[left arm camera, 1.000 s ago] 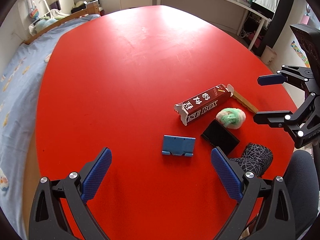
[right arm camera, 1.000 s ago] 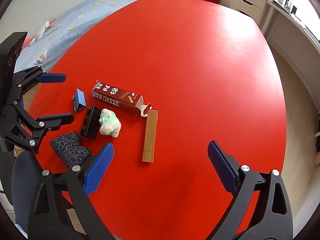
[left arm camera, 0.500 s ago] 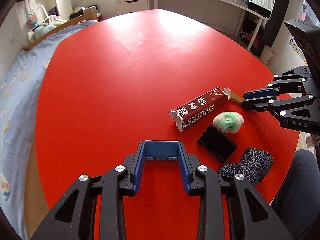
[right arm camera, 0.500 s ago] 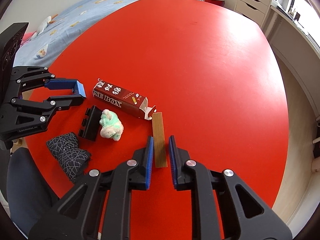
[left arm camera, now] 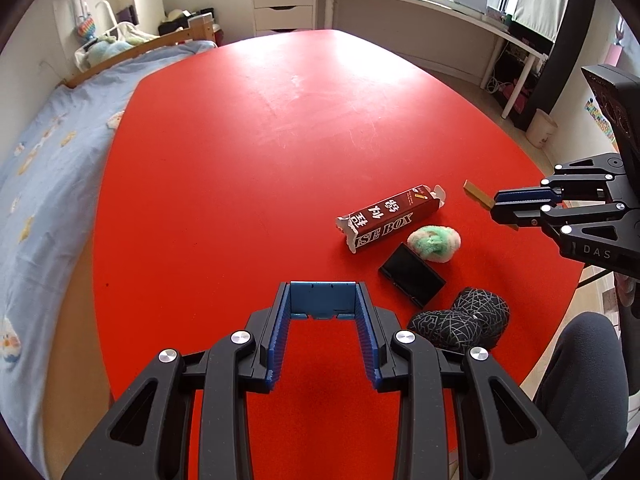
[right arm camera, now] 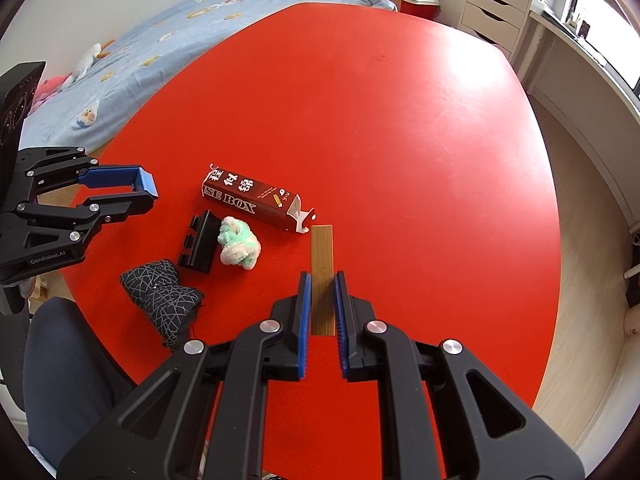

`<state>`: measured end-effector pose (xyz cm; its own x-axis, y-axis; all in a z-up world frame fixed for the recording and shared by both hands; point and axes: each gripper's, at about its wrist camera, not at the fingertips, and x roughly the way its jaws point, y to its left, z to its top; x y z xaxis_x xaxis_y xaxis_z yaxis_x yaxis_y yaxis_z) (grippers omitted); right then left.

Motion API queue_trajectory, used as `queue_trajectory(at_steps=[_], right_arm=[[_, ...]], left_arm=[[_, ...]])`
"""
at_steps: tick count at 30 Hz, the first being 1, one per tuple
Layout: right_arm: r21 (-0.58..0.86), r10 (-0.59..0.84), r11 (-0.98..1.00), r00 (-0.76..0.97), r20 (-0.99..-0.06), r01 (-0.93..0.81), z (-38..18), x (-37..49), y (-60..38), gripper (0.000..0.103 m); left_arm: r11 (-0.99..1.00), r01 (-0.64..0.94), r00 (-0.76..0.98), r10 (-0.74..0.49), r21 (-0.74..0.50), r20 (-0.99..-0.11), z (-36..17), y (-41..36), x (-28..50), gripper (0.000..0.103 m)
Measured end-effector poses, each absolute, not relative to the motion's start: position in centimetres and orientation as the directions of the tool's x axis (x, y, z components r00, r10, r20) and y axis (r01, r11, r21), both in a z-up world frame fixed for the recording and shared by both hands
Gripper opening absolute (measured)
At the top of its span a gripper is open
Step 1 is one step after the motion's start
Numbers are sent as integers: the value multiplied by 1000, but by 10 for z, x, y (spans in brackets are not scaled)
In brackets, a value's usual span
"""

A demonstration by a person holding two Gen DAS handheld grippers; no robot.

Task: Collect trash
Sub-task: 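Carry the phone stand and wooden stick with both tools over the wastebasket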

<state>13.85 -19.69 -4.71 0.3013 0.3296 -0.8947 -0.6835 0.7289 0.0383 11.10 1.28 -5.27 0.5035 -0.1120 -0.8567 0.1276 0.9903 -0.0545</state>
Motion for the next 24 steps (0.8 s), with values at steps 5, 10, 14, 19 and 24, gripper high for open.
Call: queue_trajectory(at_steps=[5, 10, 14, 19, 24], right_arm=[[52, 362, 732, 323, -874, -679, -28, 118, -210, 11], [62, 395, 732, 350, -850, -678, -7, 88, -227, 11], [57, 413, 725, 368, -833, -686, 5, 59, -241, 11], [71, 442, 723, 382, -812, -687, 16, 24, -258, 11], [88, 461, 722, 383, -800, -686, 20, -7, -271, 11]], left_arm=[[991, 120, 527, -114, -59, -842, -35, 8, 92, 31], [993, 113, 557, -100, -44, -825, -18, 0, 67, 31], [992, 118, 583, -104, -43, -806, -4, -13, 41, 31], [990, 127, 608, -123, -56, -784, 6, -24, 11, 31], [987, 143, 612, -149, -77, -777, 8, -35, -13, 31]])
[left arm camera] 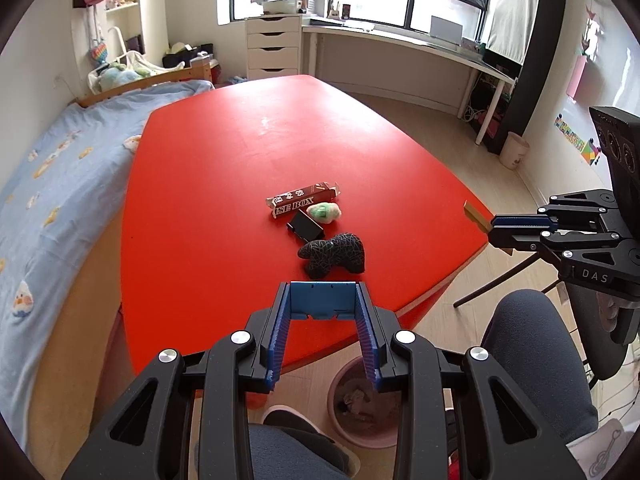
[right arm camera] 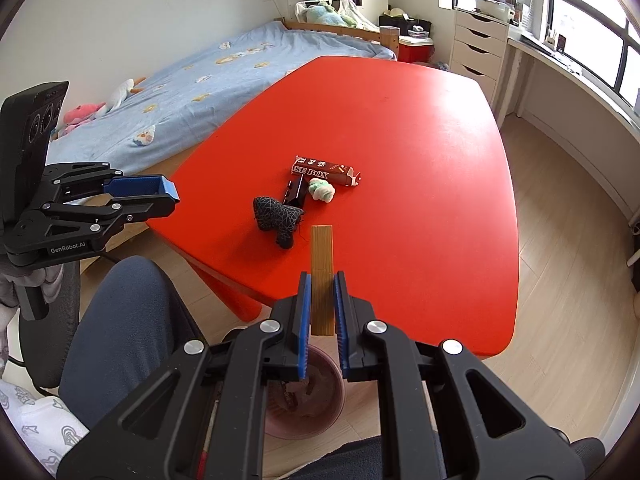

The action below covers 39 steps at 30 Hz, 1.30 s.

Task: Collect trash
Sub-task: 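Carry the phone stand and wooden stick with both tools over the wastebasket, then open both tools to drop the phone stand and stick into the wastebasket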

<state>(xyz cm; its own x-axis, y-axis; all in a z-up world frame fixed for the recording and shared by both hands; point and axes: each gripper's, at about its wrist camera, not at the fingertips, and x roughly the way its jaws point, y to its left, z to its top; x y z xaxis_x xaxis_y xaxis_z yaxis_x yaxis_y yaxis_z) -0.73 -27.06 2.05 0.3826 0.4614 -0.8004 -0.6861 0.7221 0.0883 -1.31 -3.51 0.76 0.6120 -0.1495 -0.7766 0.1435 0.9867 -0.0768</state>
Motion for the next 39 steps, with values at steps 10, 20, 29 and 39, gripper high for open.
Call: queue_trajectory(at_steps=[10, 20, 29, 39], right_arm=[[124, 456, 702, 309, -835, -702, 2, -49, -279, 11], [164, 448, 693, 241, -861, -702, -21, -78, -283, 11], [188, 453, 689, 214, -865, -700, -29, -84, -283, 11], [207, 468, 681, 201, -860, -702, -30, -85, -285, 11]], left_arm=[[976, 178, 574, -208, -127, -792, -5, -59, -51, 31], [966, 193, 512, -248, -171, -822, -33, -74, -75, 31], [961, 210, 500, -266, -183, -824, -37, -85, -81, 31], [956, 221, 494, -279, -191, -823, -37, -89, -82, 31]])
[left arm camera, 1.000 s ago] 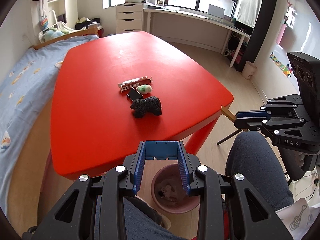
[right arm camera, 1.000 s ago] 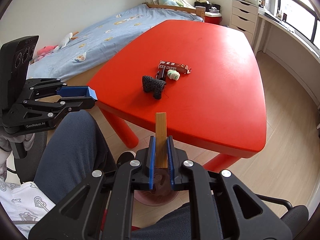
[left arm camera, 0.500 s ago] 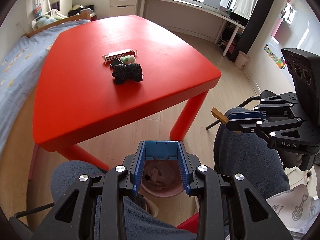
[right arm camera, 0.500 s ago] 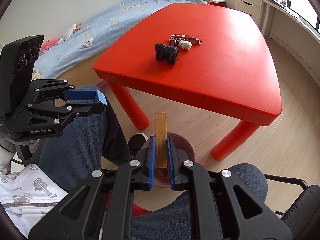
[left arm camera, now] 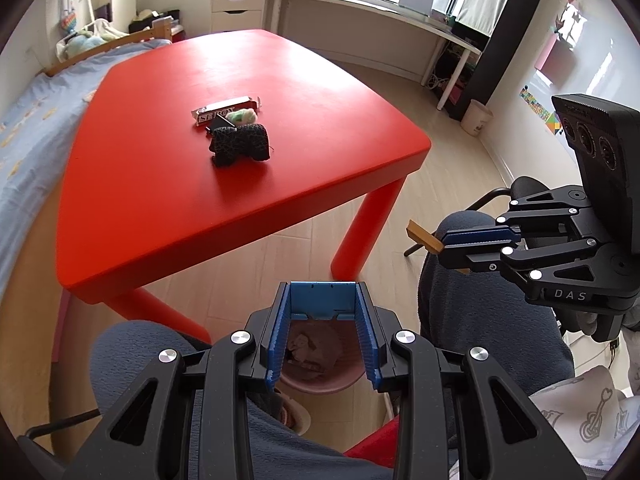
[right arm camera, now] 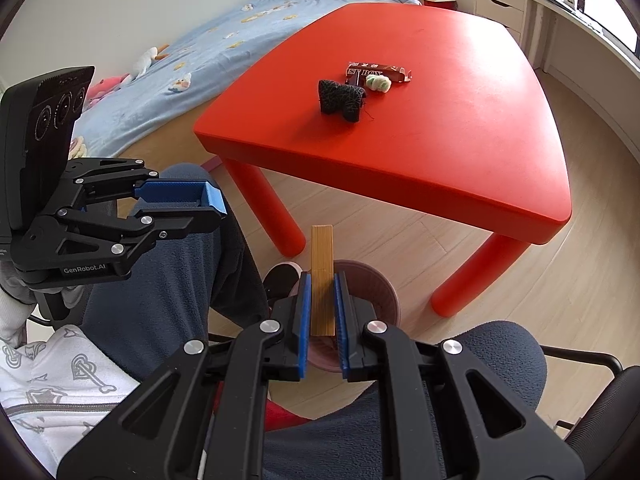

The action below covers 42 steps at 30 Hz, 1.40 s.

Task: Collect trash
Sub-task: 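Open both tools to drop the phone stand and stick into the wastebasket, then move both tools back toward the black phone and glove on the table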

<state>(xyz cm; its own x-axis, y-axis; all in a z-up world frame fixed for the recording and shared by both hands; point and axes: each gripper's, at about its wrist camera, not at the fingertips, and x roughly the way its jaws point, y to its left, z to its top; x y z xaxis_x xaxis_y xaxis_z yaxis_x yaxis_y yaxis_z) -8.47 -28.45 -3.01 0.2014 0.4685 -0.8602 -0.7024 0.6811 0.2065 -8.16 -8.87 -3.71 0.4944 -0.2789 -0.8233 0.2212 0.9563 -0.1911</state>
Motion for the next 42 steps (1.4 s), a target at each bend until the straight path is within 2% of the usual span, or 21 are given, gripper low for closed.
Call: queue_trajectory(at_steps=[4, 5, 6, 7, 8, 9, 12, 16, 42], right_arm=[[217, 477, 679, 197, -857, -701, -30, -84, -286, 13], [207, 468, 683, 203, -860, -700, -30, -83, -286, 17], [195, 458, 691, 214, -863, -696, -30, -83, -286, 45], [187, 454, 701, 228, -861, -688, -30, -82, -288, 75], [187, 457, 708, 240, -856, -681, -29, -81, -289, 85], [189, 458, 713, 246, -854, -675, -29, -80, -291, 91], [178, 440, 729, 253, -862, -661, -31, -77, -292, 95], [185, 440, 730, 245, -864, -658, -33, -76, -293, 98], [215, 471, 735, 256, -844, -643, -22, -57, -294, 99]], left_arm=[[953, 229, 484, -289, -199, -826, -39, -90, -80, 34], [954, 225, 482, -285, -197, -828, -40, -89, -80, 45], [957, 217, 490, -277, -192, -827, -39, -88, -80, 69], [961, 203, 505, -265, -186, -821, -38, -86, -80, 81], [965, 192, 521, -256, -180, -814, -37, -84, -80, 90], [967, 186, 523, -248, -175, -816, -36, -83, -80, 91], [972, 165, 527, -230, -167, -818, -36, -79, -80, 95], [974, 151, 525, -224, -169, -821, -36, -75, -80, 95], [976, 134, 537, -215, -169, -816, -27, -66, -67, 95]])
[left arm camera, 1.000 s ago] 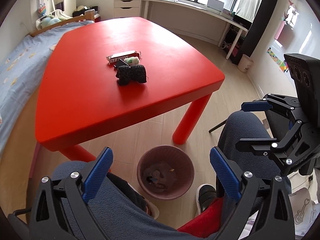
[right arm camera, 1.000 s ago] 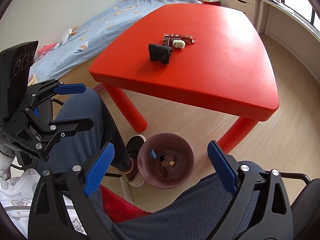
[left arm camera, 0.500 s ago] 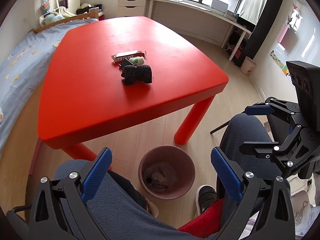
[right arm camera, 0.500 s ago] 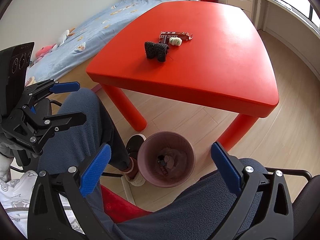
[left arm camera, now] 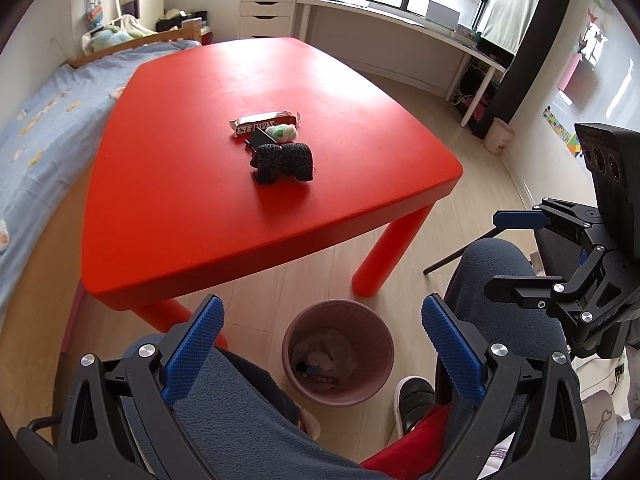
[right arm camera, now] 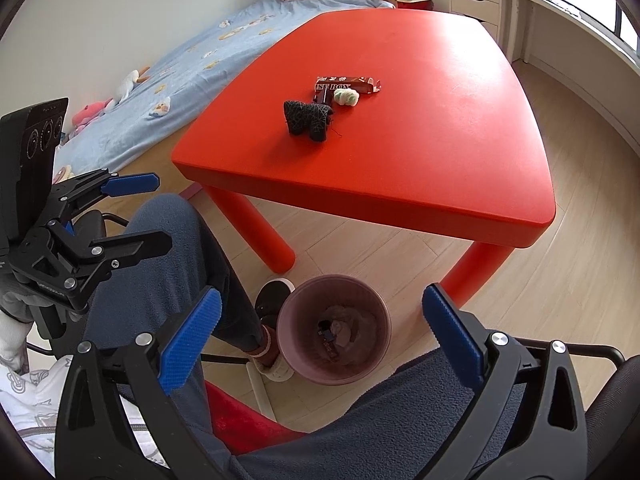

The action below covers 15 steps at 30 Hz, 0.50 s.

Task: Collect trash
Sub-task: 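Move both tools back toward the black phone and glove on the table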

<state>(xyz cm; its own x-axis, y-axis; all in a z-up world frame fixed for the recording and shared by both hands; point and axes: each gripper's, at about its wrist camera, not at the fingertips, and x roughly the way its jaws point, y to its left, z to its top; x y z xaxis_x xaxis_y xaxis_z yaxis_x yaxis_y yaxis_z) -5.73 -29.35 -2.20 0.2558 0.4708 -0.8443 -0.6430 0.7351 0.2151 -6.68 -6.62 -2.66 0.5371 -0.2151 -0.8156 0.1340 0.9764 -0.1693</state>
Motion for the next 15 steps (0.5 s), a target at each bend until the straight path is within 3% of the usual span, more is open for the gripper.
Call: queue_trajectory(at_steps=[15], right_arm=[[186, 505, 725, 329, -798, -663, 14, 21, -264, 99]], left_arm=[[981, 128, 576, -195, -148, -794, -8, -49, -13, 95]])
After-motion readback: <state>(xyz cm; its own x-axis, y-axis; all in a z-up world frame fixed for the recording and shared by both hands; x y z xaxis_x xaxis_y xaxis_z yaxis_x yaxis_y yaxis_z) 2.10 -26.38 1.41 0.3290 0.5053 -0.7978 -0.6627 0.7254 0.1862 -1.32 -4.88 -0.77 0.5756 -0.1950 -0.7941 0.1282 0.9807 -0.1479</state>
